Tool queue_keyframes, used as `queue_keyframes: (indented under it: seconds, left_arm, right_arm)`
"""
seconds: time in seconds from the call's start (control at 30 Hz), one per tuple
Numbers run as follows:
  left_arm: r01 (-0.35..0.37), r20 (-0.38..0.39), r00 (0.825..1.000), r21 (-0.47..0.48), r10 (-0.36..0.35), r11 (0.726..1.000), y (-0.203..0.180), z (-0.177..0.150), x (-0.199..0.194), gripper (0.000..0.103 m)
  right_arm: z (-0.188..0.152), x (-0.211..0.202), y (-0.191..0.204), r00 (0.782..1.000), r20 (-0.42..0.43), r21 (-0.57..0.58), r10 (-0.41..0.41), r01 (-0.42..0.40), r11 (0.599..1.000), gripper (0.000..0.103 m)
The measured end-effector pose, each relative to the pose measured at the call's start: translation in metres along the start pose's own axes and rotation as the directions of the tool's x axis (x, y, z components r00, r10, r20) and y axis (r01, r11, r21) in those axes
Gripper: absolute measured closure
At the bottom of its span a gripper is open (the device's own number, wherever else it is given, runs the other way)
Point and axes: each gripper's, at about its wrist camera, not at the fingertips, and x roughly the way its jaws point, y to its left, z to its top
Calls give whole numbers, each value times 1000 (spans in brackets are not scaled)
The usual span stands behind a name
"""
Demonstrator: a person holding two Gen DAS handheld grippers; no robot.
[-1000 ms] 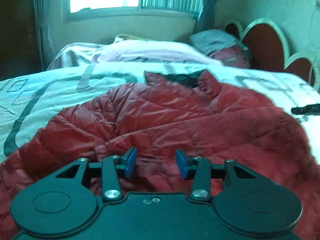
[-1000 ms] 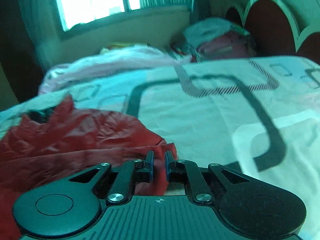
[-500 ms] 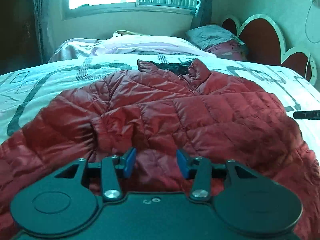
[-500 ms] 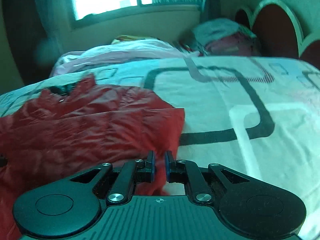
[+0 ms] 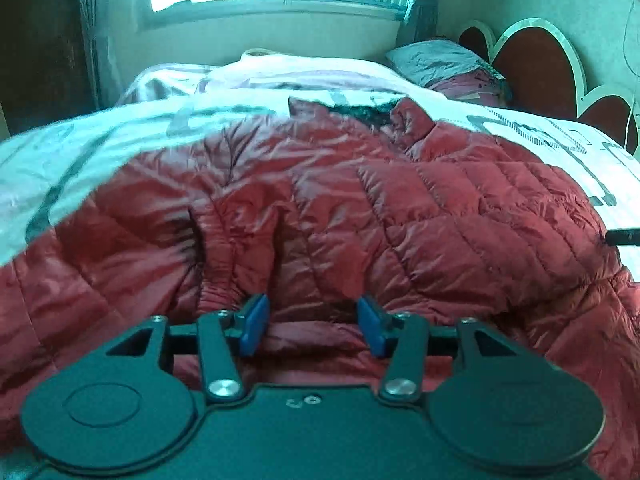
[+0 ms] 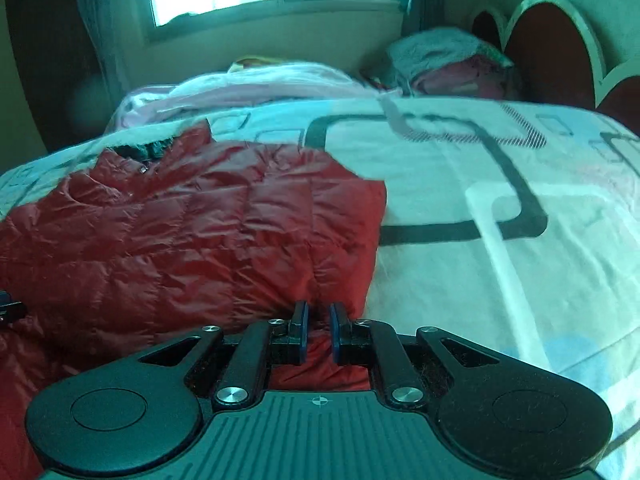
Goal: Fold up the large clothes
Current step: 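Open both grippers and release the folded sleeve onto the jacket, then grasp the other jacket sleeve with the left gripper and lift it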
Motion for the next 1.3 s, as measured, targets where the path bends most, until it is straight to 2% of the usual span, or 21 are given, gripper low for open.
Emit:
queue_keyframes:
  seconds: [0.07,0.2,0.3,0.33,0.37,0.4,0.47,0.5,0.6,0.63,0.67,0.7,0.77,0.83,0.9,1.0,1.1,1.23,1.3]
  left_arm:
    - [4,0,1000,-8,-4,1000,2,0,3,53]
    - [-1,-5,1000,-9,1,1000,1,3,0,51]
    - [-9,9,1000,-24,9,1000,2,4,-7,43]
    - [-11,22,1000,-28,12,1000,3,5,-12,38]
    - [-16,32,999,-30,17,999,3,5,-15,33]
    - [-18,40,999,-33,19,999,4,4,-20,32]
    - [-39,51,998,-37,41,999,8,3,-28,23]
    - [-49,59,997,-44,51,998,12,2,-34,23]
    - [-60,71,995,-103,67,993,35,-7,-54,28]
    - [-74,74,994,-130,84,989,46,-12,-62,33]
    - [-93,73,992,-164,106,982,58,-18,-70,37]
    - [-115,69,989,-204,132,972,72,-26,-79,39]
    - [-166,57,980,-299,191,940,102,-47,-99,49]
    - [-224,37,965,-394,259,891,132,-71,-121,51]
    - [-273,9,948,-488,318,829,159,-98,-143,54]
    - [-314,-39,927,-625,373,714,196,-137,-173,56]
    - [-305,-48,918,-719,393,625,223,-161,-194,58]
    - [-248,-11,910,-814,414,525,246,-177,-209,58]
    - [-196,21,908,-862,419,467,258,-181,-208,57]
  right_arm:
    - [-5,13,4,998,-65,-10,-6,5,1000,93]
    - [-1,7,15,997,-65,-39,-34,32,999,93]
    - [2,-6,23,999,-31,-52,-27,25,998,91]
    - [2,-10,26,999,-23,-53,-27,26,998,72]
    - [1,-16,28,999,3,-57,-35,35,998,44]
    - [0,-21,30,999,34,-69,-39,41,997,38]
    - [0,-29,36,998,53,-76,-30,34,997,38]
    - [0,-32,38,998,59,-73,-28,33,997,38]
    - [2,-36,44,997,70,-62,-33,38,997,38]
    - [2,-36,46,997,73,-56,-32,36,998,42]
    - [2,-36,48,997,67,-52,-28,31,998,52]
    - [2,-36,51,998,59,-48,-27,30,998,55]
    - [1,-36,57,998,63,-49,-14,17,999,59]
    - [0,-36,66,998,60,-62,4,0,998,61]
    - [0,-33,78,998,54,-82,17,-12,997,61]
    - [0,-26,94,999,38,-106,37,-33,994,61]
    - [0,-20,107,998,25,-122,60,-57,991,61]
    - [2,-15,119,997,19,-141,73,-70,988,61]
    - [4,-13,122,997,12,-136,70,-67,988,61]
